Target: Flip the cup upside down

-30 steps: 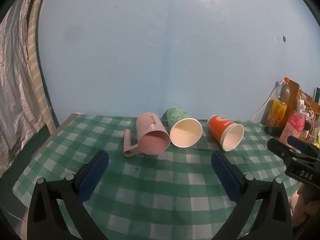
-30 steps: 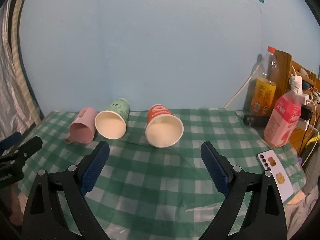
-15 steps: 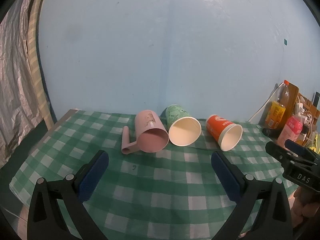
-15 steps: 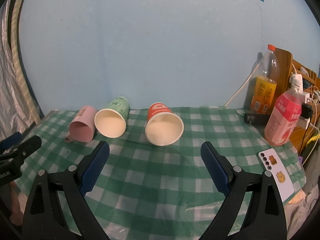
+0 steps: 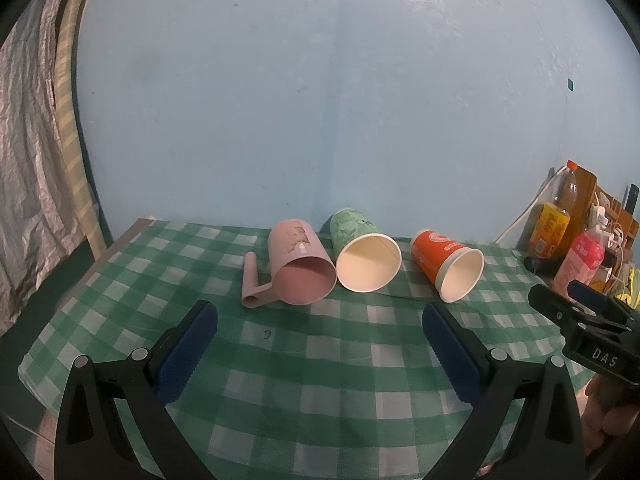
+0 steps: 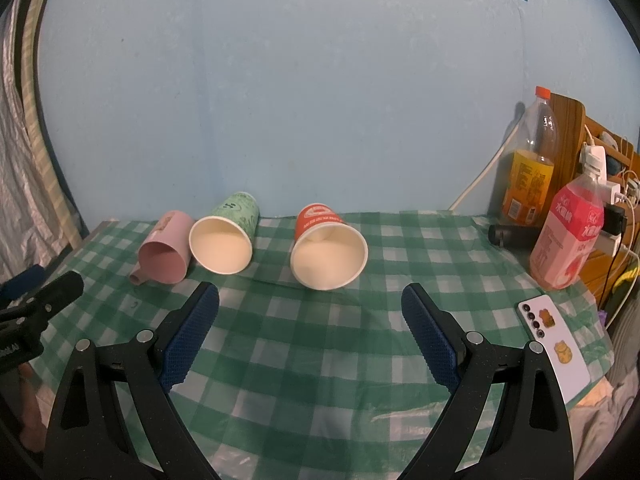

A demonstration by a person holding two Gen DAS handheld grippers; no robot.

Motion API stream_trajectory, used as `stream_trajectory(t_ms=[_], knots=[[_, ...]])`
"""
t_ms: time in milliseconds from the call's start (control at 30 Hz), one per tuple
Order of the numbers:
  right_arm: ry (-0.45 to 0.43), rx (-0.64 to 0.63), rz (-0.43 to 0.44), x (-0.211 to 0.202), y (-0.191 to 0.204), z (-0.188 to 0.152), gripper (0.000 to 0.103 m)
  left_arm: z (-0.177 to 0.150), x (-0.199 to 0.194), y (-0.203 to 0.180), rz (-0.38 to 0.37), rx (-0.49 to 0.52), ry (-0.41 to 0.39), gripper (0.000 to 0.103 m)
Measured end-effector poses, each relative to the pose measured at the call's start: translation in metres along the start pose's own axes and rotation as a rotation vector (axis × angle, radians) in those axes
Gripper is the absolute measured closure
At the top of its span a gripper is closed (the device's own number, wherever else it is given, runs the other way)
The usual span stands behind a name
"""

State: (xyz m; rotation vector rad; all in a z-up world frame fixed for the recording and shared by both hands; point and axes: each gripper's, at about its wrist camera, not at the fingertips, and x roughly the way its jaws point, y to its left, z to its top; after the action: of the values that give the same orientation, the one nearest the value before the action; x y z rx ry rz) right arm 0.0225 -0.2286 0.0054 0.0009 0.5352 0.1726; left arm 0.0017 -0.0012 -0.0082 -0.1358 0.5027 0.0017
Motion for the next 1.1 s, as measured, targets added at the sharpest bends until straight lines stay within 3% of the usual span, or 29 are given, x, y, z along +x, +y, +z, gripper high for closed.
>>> stream_trajectory(t_ms=[1100], knots=[[0.006, 0.002, 0.002, 0.0013, 0.0006, 0.0003, 0.011, 0.0011, -0.0011, -0.0011, -0.003, 0.000, 0.009, 0.000]])
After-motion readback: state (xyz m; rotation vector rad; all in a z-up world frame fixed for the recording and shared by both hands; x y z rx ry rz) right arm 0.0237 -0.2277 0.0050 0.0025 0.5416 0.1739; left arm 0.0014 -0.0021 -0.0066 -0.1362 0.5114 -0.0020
